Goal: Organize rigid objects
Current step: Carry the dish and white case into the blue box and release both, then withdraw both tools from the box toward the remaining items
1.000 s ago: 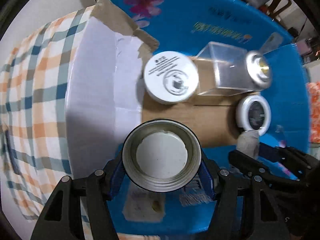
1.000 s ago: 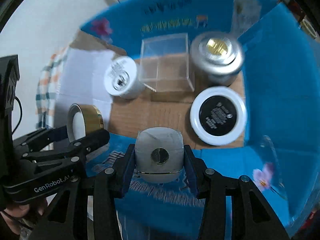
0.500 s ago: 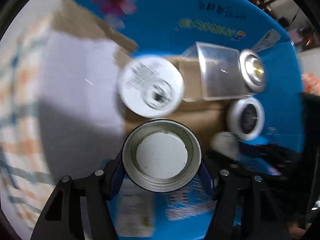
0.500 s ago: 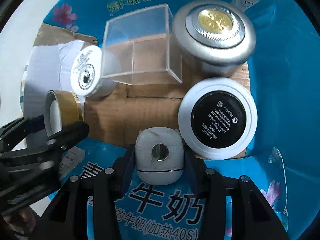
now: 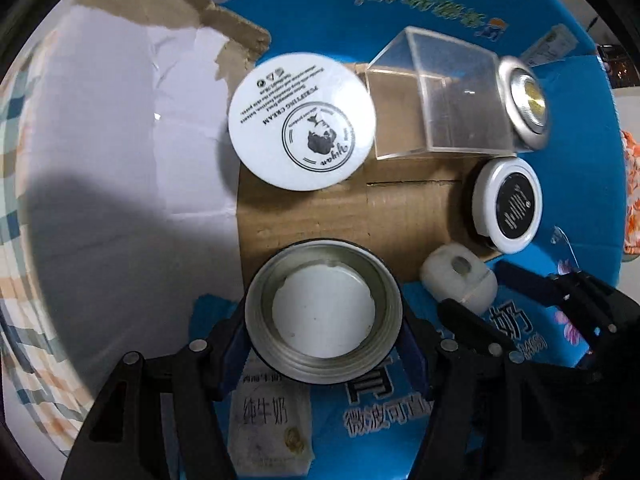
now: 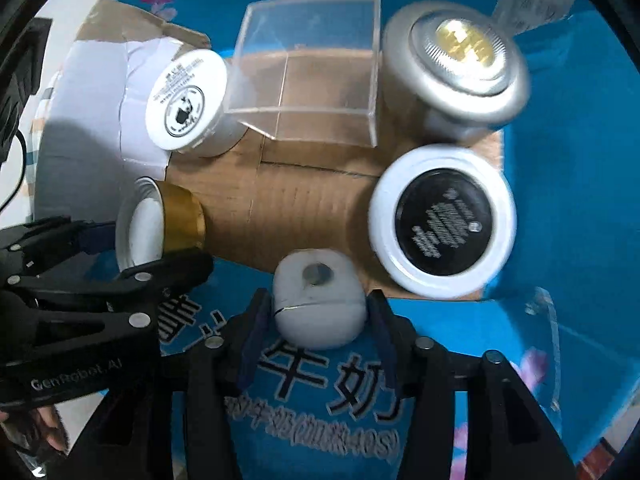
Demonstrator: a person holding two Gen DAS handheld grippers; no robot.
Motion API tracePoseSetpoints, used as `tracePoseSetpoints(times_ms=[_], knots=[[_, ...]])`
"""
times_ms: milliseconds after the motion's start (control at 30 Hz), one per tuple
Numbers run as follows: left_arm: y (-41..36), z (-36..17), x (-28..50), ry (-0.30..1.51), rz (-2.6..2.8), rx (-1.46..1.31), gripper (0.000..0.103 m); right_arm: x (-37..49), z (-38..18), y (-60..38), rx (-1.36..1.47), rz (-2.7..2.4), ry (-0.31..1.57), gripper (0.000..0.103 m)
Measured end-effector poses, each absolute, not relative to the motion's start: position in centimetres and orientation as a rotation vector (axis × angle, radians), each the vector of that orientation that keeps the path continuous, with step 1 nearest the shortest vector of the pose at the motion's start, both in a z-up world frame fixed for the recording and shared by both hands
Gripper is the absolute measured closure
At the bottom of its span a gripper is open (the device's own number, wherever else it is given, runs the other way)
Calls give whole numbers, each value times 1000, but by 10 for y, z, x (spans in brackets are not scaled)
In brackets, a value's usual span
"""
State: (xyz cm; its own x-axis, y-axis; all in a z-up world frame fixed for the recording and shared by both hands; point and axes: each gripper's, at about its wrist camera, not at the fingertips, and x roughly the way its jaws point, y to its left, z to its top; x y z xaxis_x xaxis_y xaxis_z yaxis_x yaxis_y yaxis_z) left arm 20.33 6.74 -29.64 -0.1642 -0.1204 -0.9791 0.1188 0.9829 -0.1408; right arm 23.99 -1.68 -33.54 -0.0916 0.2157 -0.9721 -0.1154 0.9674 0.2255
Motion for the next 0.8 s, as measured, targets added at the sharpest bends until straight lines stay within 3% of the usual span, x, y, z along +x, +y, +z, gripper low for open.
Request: tracePoseSetpoints(times_ms=[67,100,200,467,800], knots=[[70,-287,201,1708,-200,-9,37,232,-328,-24,95,257,1628,25],[70,-283,200,1699,-198,-16,33,231,-325,-26,80,240,1624,23],[59,-268,194,1669,-178,-17,0,226,-315,-40,94,203,1600,13],[38,-210,172,1580,-134,28,0,199,-261,-61,-45,120,1492,10],[44,-92,125,1338,-70,12,0,136,-134,-80,2,66,1343,10]])
